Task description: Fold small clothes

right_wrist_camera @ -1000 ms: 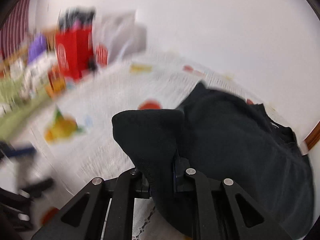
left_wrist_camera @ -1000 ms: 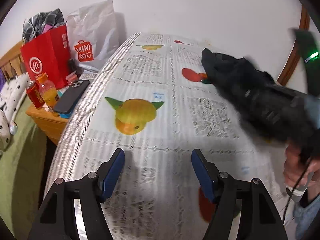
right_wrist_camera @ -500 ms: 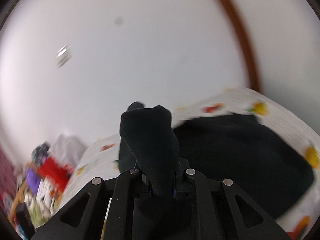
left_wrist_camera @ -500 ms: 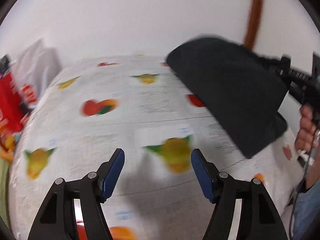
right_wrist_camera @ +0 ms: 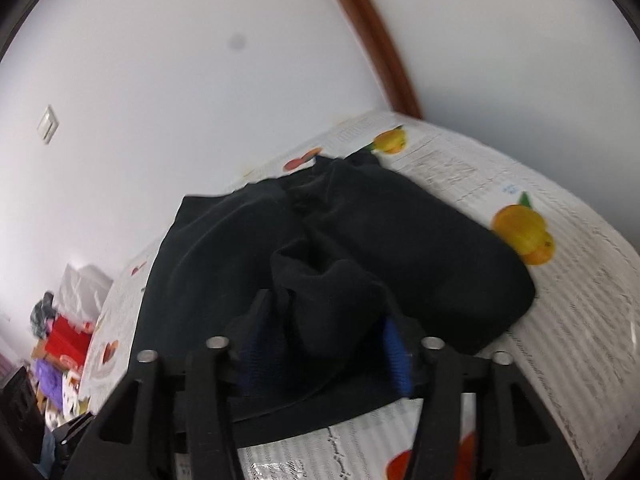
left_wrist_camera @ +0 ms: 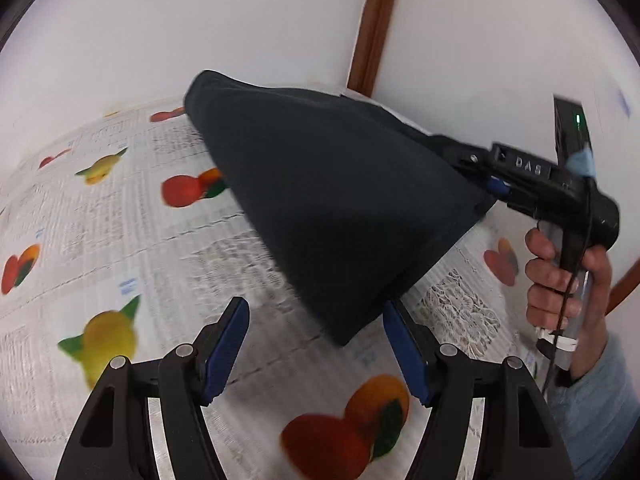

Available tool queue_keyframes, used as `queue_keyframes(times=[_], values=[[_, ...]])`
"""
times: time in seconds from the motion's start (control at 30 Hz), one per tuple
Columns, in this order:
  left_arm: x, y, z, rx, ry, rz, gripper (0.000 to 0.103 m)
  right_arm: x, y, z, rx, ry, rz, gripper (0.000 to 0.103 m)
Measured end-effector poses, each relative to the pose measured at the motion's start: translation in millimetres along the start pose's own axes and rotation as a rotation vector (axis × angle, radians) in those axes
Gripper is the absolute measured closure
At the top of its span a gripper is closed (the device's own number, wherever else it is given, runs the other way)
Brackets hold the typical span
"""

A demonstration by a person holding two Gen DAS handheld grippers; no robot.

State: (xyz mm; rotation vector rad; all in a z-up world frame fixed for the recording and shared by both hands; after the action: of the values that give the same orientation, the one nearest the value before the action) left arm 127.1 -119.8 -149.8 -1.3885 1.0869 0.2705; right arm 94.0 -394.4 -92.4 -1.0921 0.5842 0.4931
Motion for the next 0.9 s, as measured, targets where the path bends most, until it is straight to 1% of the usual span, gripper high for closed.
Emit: queue_keyframes(times=[0.03,0.1,0.13,0.17,0.2,0.23,0.27,0.33,0.43,0.53,0.63,0.77,0.83,0.9], values=[[4,-1,-4,0.006,-0.013,0.004,0.036,6,-2,1,-0.009,-0.001,0.013,0.049],[13,-4,-11,0.008,-0.054,0.009,0.036,15,-2,4,-0.036,0.029,0.026,0.05],[15,-6,-12,0.004,-0.069,0.003,0.042,19,-2,6,-0.051,0.048,0.025,0.06],[17,-7,-12,-0.001,-0.085,-0.001,0.06,20,-1,9,-0.066,0.06,0.026,0.068],[18,-7,-11,-0.008,-0.089,0.003,0.068,23,-1,11,-0.087,0.067,0.032,0.079],[16,-7,-8,-0.018,-0.09,0.004,0.072,27,-1,14,-0.11,0.067,0.043,0.085],[14,-7,-4,-0.036,-0.092,-0.003,0.08,32,-1,18,-0.128,0.049,0.067,0.086],[8,-6,4,-0.063,-0.109,-0.023,0.085,38,1,25,-0.132,0.032,0.077,0.086],[-6,-3,25,-0.099,-0.143,-0.052,0.087,46,4,42,-0.137,0.004,0.087,0.087],[-19,1,51,-0.145,-0.16,-0.056,0.088,56,10,68,-0.147,-0.035,0.097,0.087],[-36,10,79,-0.188,-0.195,-0.065,0.088,66,17,98,-0.158,-0.074,0.114,0.087],[-52,24,107,-0.208,-0.246,-0.065,0.088,67,27,129,-0.194,-0.136,0.124,0.087],[-54,30,112,-0.2,-0.24,-0.067,0.088,59,28,133,-0.224,-0.163,0.081,0.087],[-57,33,110,-0.193,-0.226,-0.064,0.088,40,27,122,-0.197,-0.191,0.015,0.087]])
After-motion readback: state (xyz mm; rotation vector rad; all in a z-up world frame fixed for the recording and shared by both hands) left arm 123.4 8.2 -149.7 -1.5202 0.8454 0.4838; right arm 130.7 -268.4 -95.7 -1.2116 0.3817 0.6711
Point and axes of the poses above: each gripper's, at about its wrist camera, not at the fingertips, and x roughly the way its jaws point, z to its left, y to its underside, the point moved 2 cm from there along x, roughly the way its jaws point, and after that the axes turned 5 degrees about -x, right-handed, at the moved point
